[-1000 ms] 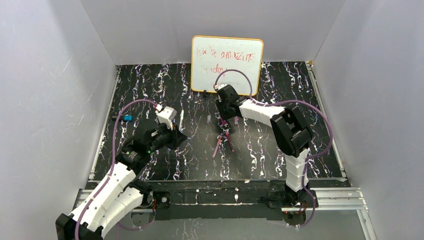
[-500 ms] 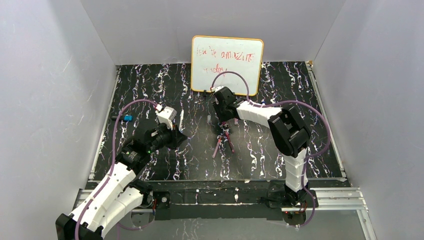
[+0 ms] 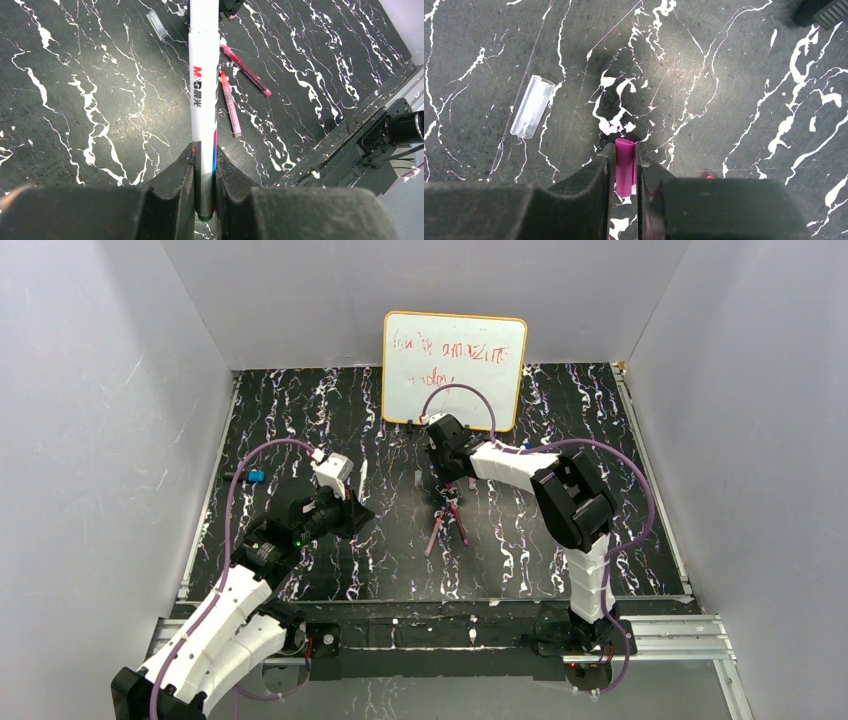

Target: Insert the pens into the pen caps

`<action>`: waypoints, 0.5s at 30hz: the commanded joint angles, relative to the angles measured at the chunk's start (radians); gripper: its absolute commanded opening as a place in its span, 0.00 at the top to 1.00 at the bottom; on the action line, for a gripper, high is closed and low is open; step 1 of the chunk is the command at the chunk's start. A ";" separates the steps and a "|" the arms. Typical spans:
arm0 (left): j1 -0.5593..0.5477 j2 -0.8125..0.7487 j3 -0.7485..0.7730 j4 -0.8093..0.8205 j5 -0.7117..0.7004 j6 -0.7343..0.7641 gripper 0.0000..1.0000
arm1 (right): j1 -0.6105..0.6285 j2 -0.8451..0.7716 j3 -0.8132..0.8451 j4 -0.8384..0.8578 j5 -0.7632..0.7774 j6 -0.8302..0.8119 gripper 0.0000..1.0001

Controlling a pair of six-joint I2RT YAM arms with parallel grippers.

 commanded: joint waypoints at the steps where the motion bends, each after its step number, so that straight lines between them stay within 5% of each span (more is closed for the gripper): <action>1: 0.005 -0.007 0.029 -0.017 -0.001 0.005 1.00 | 0.000 0.022 0.024 -0.010 0.018 -0.001 0.76; 15: 0.005 -0.005 0.029 -0.017 -0.003 0.004 1.00 | -0.003 -0.083 -0.072 0.118 -0.013 0.042 0.81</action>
